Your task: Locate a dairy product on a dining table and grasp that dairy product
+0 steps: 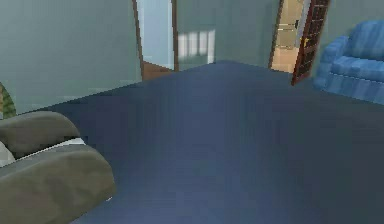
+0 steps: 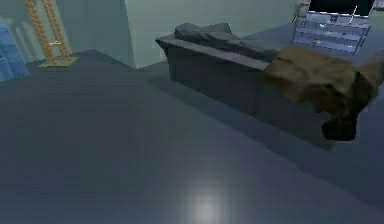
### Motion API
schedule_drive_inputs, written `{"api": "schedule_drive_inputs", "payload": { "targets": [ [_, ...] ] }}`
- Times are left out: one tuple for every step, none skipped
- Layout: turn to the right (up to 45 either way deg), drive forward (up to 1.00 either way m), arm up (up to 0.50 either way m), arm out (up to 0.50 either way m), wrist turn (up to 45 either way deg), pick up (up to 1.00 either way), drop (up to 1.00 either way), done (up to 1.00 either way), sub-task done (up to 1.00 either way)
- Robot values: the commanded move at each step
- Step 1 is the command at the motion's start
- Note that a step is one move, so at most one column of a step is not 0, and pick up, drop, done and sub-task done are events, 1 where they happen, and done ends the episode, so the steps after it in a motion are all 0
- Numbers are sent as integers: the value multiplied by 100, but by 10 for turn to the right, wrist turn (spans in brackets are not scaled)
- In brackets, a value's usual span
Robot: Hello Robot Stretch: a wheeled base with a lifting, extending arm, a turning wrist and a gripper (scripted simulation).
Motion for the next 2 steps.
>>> {"api": "schedule_drive_inputs", "payload": {
  "targets": [
    [-60,0,0,0,0,0,0,0,0],
    [-30,0,0,0,0,0,0,0,0]
  ]
}}
